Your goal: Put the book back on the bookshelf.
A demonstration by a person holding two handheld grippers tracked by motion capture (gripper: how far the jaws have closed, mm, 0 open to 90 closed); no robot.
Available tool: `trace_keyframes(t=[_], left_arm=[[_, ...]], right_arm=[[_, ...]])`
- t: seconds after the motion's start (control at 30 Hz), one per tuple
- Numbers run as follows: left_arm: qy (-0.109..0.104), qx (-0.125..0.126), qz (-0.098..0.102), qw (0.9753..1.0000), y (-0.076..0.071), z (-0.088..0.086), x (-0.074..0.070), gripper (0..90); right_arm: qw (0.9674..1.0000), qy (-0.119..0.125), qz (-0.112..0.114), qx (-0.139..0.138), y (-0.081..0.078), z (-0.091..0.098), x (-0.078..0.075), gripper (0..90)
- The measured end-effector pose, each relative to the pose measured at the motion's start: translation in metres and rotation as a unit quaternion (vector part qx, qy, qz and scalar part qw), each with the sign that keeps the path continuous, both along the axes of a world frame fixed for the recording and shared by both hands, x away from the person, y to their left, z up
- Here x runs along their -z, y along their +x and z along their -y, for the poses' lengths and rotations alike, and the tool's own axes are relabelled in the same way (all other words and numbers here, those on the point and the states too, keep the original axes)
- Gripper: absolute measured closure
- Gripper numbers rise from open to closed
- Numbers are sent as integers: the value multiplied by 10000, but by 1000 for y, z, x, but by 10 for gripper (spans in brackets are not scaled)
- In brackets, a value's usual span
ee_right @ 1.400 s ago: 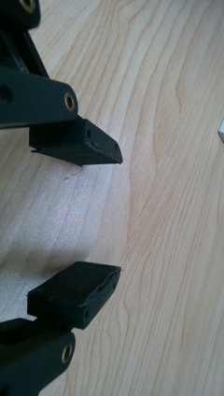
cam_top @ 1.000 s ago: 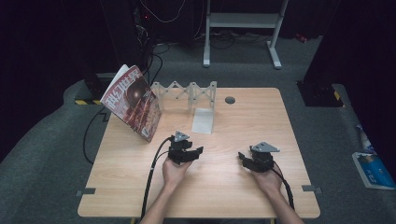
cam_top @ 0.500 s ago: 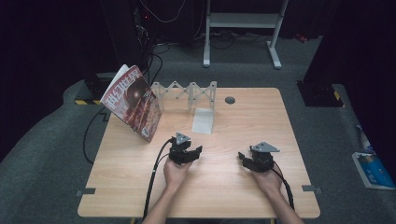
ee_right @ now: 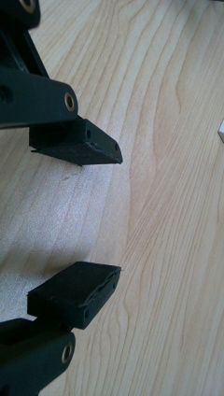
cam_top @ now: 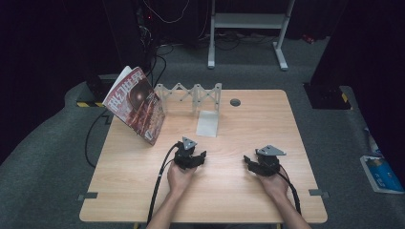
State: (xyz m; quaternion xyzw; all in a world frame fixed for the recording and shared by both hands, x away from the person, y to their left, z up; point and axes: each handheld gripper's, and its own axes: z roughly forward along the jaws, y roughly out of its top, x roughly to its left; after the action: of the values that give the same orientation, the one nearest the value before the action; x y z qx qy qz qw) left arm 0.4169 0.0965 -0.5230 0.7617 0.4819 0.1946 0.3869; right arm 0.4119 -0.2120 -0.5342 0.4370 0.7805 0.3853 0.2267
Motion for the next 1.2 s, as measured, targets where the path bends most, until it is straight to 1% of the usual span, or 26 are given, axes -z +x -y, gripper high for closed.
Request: trace_keyframes(t=[0.1, 0.27, 0.3, 0.33, 0.37, 0.4, 0.43, 0.53, 0.63, 0.77, 1.2], left_arm=[[99, -6, -18, 9999, 0, 1, 3, 423], [163, 15, 31, 9999, 0, 2, 4, 417], [232, 33, 65, 9997, -1, 3, 5, 410], [232, 33, 65, 9997, -1, 3, 5, 407], [299, 53, 113, 9995, -2, 5, 5, 402], [299, 53, 113, 9995, -2, 5, 5, 398], [340, 58, 169, 9993, -3, 5, 6, 398], [304, 40, 275, 9992, -5, 6, 8, 391], [320, 64, 278, 9991, -6, 5, 8, 388], [280, 63, 327, 9991, -8, 4, 10, 385], [272, 44, 340, 9990, -9, 4, 10, 383]], right_arm=[[10000, -1, 2, -2, 0, 0, 0, 397], [10000, -1, 2, -2, 0, 0, 0, 397], [10000, -1, 8, -9, 0, 0, 0, 397], [10000, -1, 8, -9, 0, 0, 0, 397], [10000, -2, 10, -9, 0, 0, 0, 397], [10000, -2, 10, -9, 0, 0, 0, 397], [10000, -1, 8, -8, 0, 0, 0, 397], [10000, -2, 10, -8, 0, 0, 0, 397], [10000, 0, 8, -8, 0, 0, 0, 397], [10000, 2, 11, -7, 0, 0, 0, 397], [10000, 31, 30, -68, -1, 1, 1, 387]])
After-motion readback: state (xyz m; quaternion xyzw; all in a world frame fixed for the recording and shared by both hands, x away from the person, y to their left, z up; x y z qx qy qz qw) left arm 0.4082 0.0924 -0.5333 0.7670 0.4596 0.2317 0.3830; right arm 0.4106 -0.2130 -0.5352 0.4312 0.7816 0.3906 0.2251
